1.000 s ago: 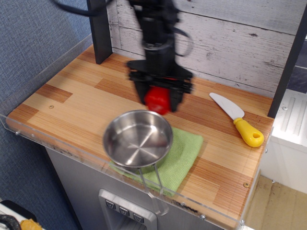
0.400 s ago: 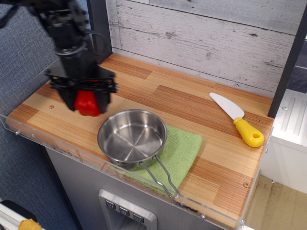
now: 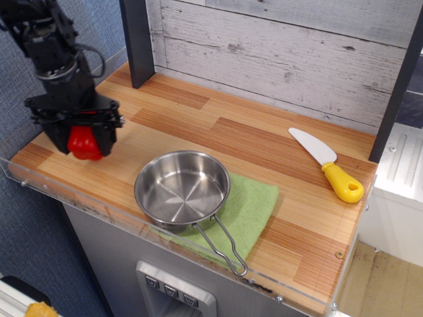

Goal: Place the capsicum on the left edge of the table.

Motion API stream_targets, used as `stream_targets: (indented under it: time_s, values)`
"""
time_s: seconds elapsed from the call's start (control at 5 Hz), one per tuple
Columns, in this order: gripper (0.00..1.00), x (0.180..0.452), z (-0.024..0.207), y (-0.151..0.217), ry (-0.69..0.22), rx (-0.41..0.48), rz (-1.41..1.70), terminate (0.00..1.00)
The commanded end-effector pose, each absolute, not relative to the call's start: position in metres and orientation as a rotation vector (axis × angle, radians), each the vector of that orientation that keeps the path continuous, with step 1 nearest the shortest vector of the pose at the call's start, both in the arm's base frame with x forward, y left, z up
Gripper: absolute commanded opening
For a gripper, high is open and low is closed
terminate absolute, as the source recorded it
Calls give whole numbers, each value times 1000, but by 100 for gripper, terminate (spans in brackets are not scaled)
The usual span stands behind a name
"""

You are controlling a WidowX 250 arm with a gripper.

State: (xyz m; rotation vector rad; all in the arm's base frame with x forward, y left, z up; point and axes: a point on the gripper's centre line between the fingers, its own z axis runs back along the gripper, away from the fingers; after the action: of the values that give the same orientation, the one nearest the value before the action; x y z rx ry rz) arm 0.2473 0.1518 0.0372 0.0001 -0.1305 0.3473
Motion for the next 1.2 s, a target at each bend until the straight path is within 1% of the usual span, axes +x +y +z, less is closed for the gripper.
stream_targets:
  time_s: [0.0,0.2,0.4,0.8,1.0]
  values:
    - [0,264,24,174,-122,38,320,0]
    - [0,262,12,178,-56,23,333,0]
    - [100,260,21,175,-48,18,348,0]
    - [100,248,84,151,-120,58,383,0]
    - [100,242,123,137,-182,64,413,0]
